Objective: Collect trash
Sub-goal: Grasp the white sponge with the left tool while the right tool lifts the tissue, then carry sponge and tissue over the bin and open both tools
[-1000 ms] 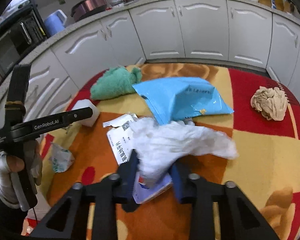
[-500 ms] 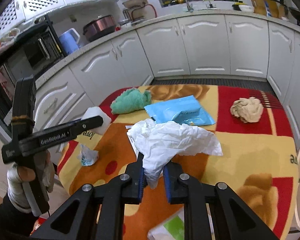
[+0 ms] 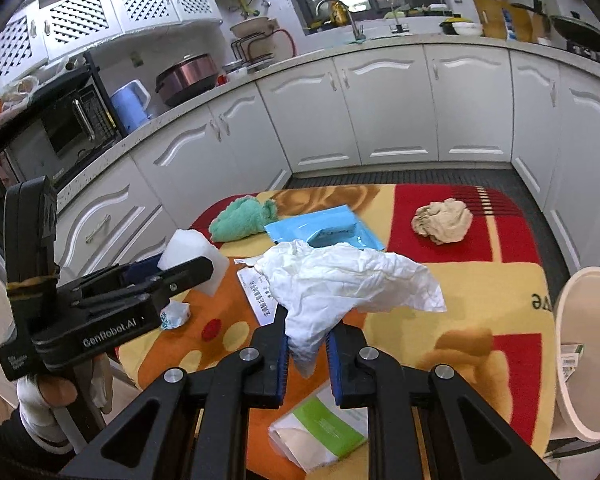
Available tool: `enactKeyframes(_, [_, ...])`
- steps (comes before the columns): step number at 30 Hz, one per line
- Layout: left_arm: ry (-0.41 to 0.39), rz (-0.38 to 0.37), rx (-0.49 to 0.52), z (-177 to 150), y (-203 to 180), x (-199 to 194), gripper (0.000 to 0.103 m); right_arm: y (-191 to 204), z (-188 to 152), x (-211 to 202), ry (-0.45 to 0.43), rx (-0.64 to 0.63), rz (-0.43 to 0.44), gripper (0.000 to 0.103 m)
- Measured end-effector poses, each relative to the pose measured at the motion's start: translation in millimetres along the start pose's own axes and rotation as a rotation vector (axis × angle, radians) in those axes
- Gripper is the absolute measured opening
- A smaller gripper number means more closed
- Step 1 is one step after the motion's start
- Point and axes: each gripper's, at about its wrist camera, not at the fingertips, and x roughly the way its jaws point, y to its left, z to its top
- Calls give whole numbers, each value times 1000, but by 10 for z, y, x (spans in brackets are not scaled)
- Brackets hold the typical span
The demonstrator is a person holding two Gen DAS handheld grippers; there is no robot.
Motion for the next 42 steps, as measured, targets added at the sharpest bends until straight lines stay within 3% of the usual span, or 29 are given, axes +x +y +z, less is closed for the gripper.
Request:
enactKeyframes(25, [-15, -31, 88, 29, -581, 34, 50, -268, -82, -334, -34, 47, -49, 15])
enactKeyframes(42, [15, -127, 190, 144, -1417, 313, 50, -1016, -231, -683, -54, 160, -163, 15])
